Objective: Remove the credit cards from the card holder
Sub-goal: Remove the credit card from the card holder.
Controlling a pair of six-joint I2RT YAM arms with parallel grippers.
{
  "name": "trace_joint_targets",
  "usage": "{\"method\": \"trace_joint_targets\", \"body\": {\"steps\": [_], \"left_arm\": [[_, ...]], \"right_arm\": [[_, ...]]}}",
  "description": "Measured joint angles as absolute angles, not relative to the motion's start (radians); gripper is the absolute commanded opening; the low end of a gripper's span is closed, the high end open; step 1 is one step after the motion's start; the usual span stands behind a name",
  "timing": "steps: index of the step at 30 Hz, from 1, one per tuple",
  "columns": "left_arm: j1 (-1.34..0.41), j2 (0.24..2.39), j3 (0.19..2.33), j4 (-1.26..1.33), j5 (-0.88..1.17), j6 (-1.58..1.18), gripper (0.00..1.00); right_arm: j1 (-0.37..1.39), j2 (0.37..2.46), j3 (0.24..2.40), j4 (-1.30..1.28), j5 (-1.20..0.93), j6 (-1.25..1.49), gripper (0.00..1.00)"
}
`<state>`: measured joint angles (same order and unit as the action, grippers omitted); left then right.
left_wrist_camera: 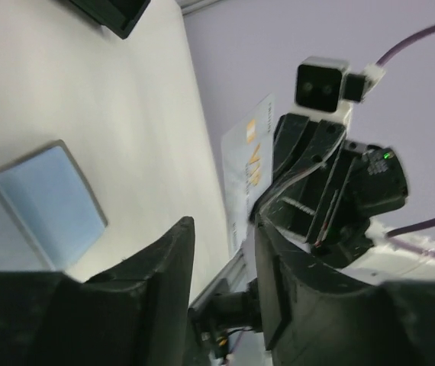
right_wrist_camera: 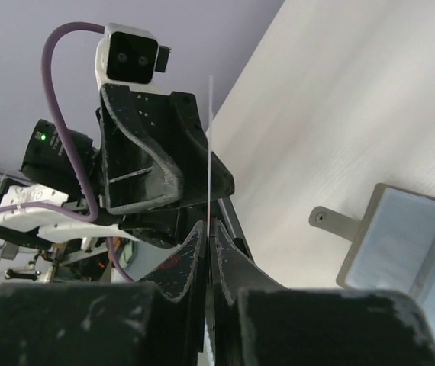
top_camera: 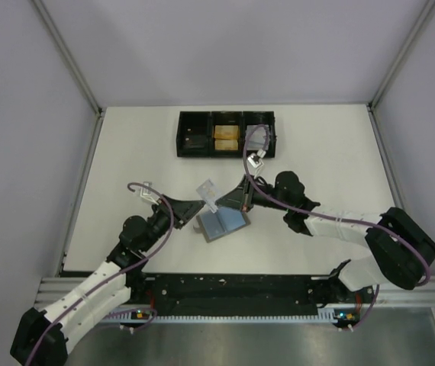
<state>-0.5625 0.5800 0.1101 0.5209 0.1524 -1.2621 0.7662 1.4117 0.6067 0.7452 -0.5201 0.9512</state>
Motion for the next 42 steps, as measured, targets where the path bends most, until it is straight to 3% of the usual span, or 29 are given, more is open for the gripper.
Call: {"method": "trace_joint_targets", "body": {"steps": [3, 6, 15, 21, 28, 31, 32, 34, 38, 42], "left_arm": [[-0.56, 0.561, 0.122, 0.474, 0.17, -1.173, 0.74], [-0.556, 0.541, 0.187, 0.356, 0.188, -1.039, 0.83], [-0.537, 0.669, 0.519, 0.098, 0.427, -0.616, 0.84], [-0.537, 0.794, 0.627, 0.04, 0.643, -0.464, 0.81], [-0.538, 0.871, 0.654, 0.039, 0.809, -0.424, 0.65], [-0.545, 0.902, 0.66, 0.06, 0.865, -0.427, 0.49], [-0.551, 0.91, 0.661, 0.064, 0.88, -0.429, 0.4], [-0.561, 0.925, 0.664, 0.069, 0.902, -0.432, 0.03], [-0.571, 0.931, 0.666, 0.105, 0.93, -0.451, 0.0], [-0.571, 0.898, 0.651, 0.149, 0.892, -0.501, 0.0]], "right_arm": [[0.731, 1.359, 0.596, 0.689, -0.546, 0.907, 0.0], [0.698, 1.288, 0.596, 0.596, -0.579, 0.836, 0.0], [0.684, 1.102, 0.707, 0.127, -0.721, 0.483, 0.0], [0.684, 1.052, 0.764, -0.029, -0.83, 0.346, 0.0], [0.684, 1.052, 0.769, -0.085, -0.907, 0.297, 0.0], [0.684, 1.052, 0.769, -0.093, -0.924, 0.289, 0.0], [0.684, 1.052, 0.769, -0.094, -0.93, 0.288, 0.0], [0.684, 1.054, 0.769, -0.094, -0.94, 0.288, 0.0], [0.683, 1.059, 0.775, -0.103, -0.931, 0.288, 0.04], [0.682, 1.059, 0.781, -0.091, -0.9, 0.303, 0.28]]}}
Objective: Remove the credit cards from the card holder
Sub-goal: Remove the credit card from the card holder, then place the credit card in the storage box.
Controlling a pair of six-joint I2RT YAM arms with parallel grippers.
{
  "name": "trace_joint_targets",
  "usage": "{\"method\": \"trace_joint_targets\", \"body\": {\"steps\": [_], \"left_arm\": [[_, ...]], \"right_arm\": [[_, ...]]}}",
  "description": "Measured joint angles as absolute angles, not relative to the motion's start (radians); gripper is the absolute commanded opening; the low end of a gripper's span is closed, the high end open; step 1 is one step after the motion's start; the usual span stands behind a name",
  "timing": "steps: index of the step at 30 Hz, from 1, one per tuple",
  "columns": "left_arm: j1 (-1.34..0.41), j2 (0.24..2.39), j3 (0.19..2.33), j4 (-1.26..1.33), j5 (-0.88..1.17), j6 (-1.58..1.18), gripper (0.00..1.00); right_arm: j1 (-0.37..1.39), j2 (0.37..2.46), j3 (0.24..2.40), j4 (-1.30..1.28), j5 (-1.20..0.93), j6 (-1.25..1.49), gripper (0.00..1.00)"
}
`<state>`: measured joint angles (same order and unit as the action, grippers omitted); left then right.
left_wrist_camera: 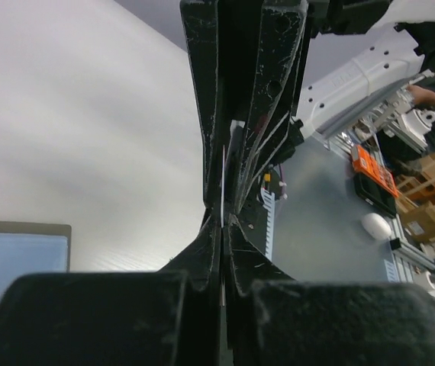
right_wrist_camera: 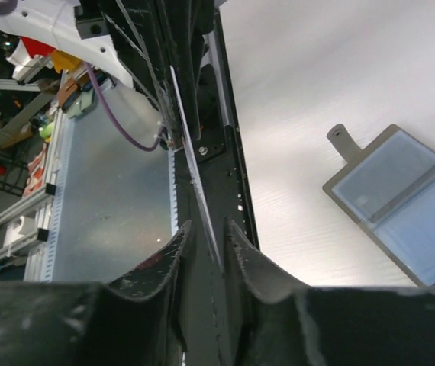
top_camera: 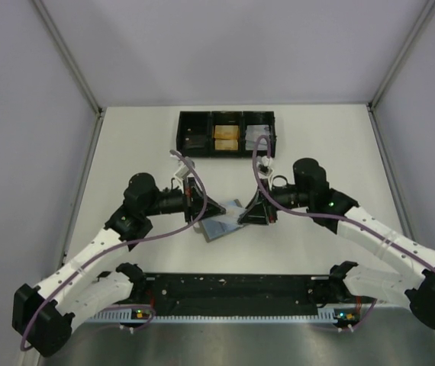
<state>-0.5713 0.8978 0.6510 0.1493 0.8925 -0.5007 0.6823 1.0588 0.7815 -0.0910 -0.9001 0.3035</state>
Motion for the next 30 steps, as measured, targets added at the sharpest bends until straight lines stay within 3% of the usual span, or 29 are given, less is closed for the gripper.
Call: {"method": "trace_joint_targets", "body": {"steps": [4, 7, 15, 24, 29, 30], "left_arm": [[-0.571, 0.821, 0.582, 0.281, 0.794, -0.602, 0.0], [-0.571, 0.751, 0.512, 0.368, 0.707, -0.667, 0.0], [-0.571, 0.64, 0.394, 0.513, 0.494, -0.815, 0.0], [-0.571, 0.665, 0.387, 0.628, 0.447, -0.917, 0.0], [-0.571, 0.675, 0.381, 0.647, 0.447, -0.945, 0.0], [-0.571, 0.675, 0.381, 0.649, 0.447, -0.946, 0.0]], "right_arm": [[0.682, 1.048, 0.775, -0.04, -0.837, 0.364, 0.52], [0.677, 1.007, 0.727, 0.076, -0.777, 0.445, 0.61], [0.681, 1.007, 0.582, 0.447, -0.728, 0.688, 0.61], [0.692, 1.09, 0.576, 0.685, -0.691, 0.813, 0.49], [0.693, 1.119, 0.576, 0.765, -0.682, 0.854, 0.26], [0.693, 1.122, 0.576, 0.778, -0.681, 0.862, 0.17]]}}
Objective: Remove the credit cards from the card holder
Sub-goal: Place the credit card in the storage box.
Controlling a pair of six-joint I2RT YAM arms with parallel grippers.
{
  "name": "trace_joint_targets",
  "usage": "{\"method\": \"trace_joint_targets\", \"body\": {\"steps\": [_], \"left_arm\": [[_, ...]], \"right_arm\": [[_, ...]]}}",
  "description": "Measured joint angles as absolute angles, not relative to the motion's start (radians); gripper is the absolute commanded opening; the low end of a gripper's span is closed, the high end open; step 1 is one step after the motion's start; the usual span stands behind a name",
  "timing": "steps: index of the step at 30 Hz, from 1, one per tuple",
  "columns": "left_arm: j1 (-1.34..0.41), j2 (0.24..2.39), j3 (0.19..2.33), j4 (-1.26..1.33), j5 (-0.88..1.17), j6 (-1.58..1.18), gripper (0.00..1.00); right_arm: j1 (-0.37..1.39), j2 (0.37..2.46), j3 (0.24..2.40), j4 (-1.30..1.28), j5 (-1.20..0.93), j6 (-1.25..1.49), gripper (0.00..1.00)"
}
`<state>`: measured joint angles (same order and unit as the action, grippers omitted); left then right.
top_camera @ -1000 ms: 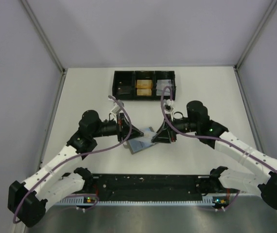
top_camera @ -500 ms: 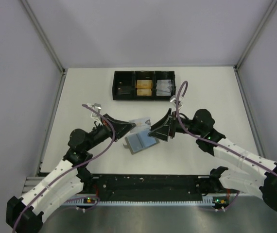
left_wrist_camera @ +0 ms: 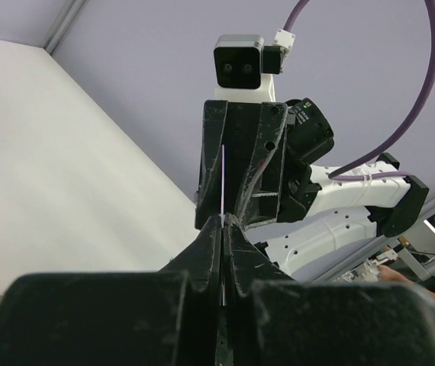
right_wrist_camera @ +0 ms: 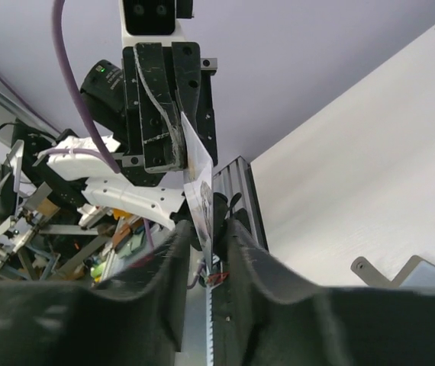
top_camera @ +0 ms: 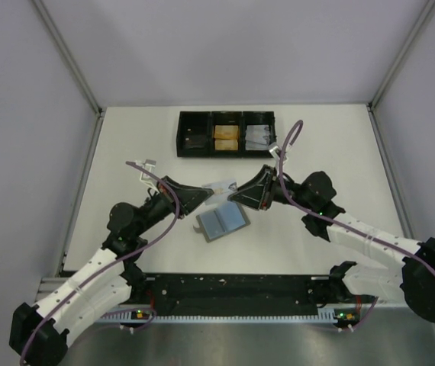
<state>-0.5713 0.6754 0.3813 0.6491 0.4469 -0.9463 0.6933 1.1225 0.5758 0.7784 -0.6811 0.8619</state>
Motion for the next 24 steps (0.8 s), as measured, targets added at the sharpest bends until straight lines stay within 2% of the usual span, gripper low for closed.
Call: {"method": "trace_joint_targets", "body": {"steps": [2, 4, 5, 7, 9, 11, 13, 20, 24], "left_arm": [[-0.571, 0.678, 0.381, 0.652, 0.447, -0.948, 0.0], [-0.571, 0.68, 0.381, 0.652, 0.446, -0.948, 0.0], [-0.571, 0.682, 0.381, 0.652, 0.443, -0.945, 0.05], [-0.57, 0.689, 0.381, 0.651, 0.434, -0.94, 0.27], [-0.57, 0.69, 0.384, 0.62, 0.425, -0.92, 0.55], [-0.568, 0.689, 0.409, 0.524, 0.405, -0.885, 0.72], [-0.559, 0.688, 0.453, 0.405, 0.377, -0.836, 0.8], [-0.509, 0.674, 0.765, -0.111, 0.098, -0.595, 0.88], [-0.499, 0.676, 0.912, -0.281, -0.072, -0.432, 0.88]], "right_arm": [[0.693, 1.127, 0.576, 0.794, -0.677, 0.877, 0.0], [0.693, 1.129, 0.576, 0.804, -0.672, 0.881, 0.0], [0.693, 1.13, 0.576, 0.809, -0.671, 0.89, 0.0], [0.693, 1.13, 0.576, 0.817, -0.667, 0.894, 0.0], [0.689, 1.13, 0.576, 0.809, -0.657, 0.894, 0.0], [0.677, 1.129, 0.576, 0.789, -0.646, 0.893, 0.0], [0.657, 1.127, 0.576, 0.748, -0.624, 0.889, 0.0], [0.508, 1.151, 0.632, 0.46, -0.52, 0.82, 0.0], [0.392, 1.239, 0.723, 0.343, -0.46, 0.774, 0.0]]}}
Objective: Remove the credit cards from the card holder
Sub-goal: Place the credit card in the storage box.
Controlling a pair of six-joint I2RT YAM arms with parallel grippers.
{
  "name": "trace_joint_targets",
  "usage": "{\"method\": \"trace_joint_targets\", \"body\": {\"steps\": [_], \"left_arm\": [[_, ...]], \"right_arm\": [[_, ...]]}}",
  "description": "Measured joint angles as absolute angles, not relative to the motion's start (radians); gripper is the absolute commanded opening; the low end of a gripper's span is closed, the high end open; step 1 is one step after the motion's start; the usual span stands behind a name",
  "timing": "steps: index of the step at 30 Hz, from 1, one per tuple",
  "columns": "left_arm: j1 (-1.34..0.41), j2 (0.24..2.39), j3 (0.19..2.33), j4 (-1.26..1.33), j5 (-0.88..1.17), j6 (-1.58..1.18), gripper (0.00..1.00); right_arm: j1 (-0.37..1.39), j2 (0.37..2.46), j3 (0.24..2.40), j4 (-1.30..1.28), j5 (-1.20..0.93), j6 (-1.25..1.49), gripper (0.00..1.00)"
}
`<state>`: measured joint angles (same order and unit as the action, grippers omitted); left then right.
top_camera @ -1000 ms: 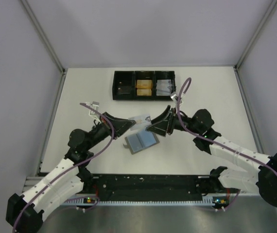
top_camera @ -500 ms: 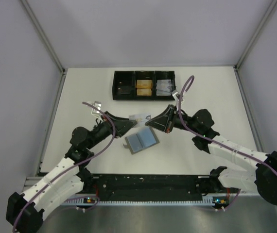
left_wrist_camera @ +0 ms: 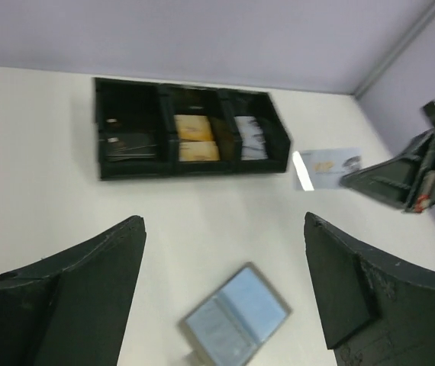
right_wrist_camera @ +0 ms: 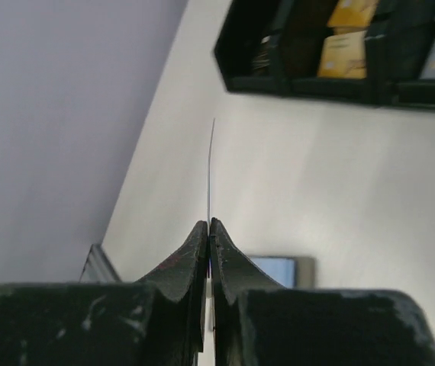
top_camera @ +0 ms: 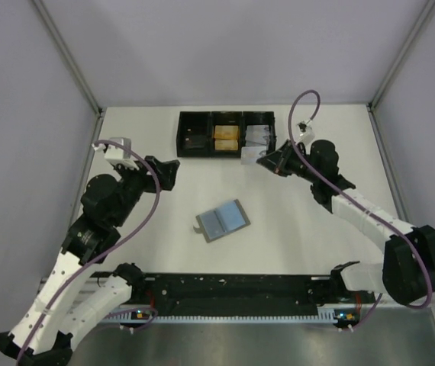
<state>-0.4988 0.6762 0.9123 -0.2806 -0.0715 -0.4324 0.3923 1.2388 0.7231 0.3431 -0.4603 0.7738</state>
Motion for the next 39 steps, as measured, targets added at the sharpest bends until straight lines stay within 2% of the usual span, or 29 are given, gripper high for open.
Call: {"method": "trace_joint_targets", "body": {"steps": [6, 18, 28, 31, 32, 34, 35, 39], "left_arm": [[-0.492, 0.652, 0.84, -0.35, -0.265, -0.26, 0.88], [-0.465, 0.597, 0.75, -0.401, -0.326, -0.181, 0.87], [-0.453, 0.594, 0.75, -0.397, -0.319, -0.179, 0.87], [-0.45, 0.594, 0.75, -0.397, -0.313, -0.179, 0.86], [-0.449, 0.594, 0.75, -0.397, -0.311, -0.179, 0.86], [-0.448, 0.593, 0.75, -0.397, -0.308, -0.179, 0.86], [-0.447, 0.593, 0.75, -0.397, -0.308, -0.179, 0.86], [-0.446, 0.591, 0.749, -0.397, -0.303, -0.179, 0.86]], "right_arm": [[0.303, 1.474, 0.962, 0.152, -0.35, 0.664, 0.0], [0.276, 1.908, 1.43, -0.084, -0.244, 0.517, 0.0], [0.276, 2.107, 1.584, -0.138, -0.316, 0.52, 0.0], [0.276, 2.135, 1.607, -0.16, -0.331, 0.524, 0.2], [0.276, 2.135, 1.607, -0.165, -0.331, 0.527, 0.3], [0.276, 2.135, 1.614, -0.184, -0.325, 0.523, 0.41], [0.276, 2.135, 1.62, -0.193, -0.315, 0.518, 0.51], [0.276, 2.122, 1.623, -0.229, -0.276, 0.495, 0.66]]}}
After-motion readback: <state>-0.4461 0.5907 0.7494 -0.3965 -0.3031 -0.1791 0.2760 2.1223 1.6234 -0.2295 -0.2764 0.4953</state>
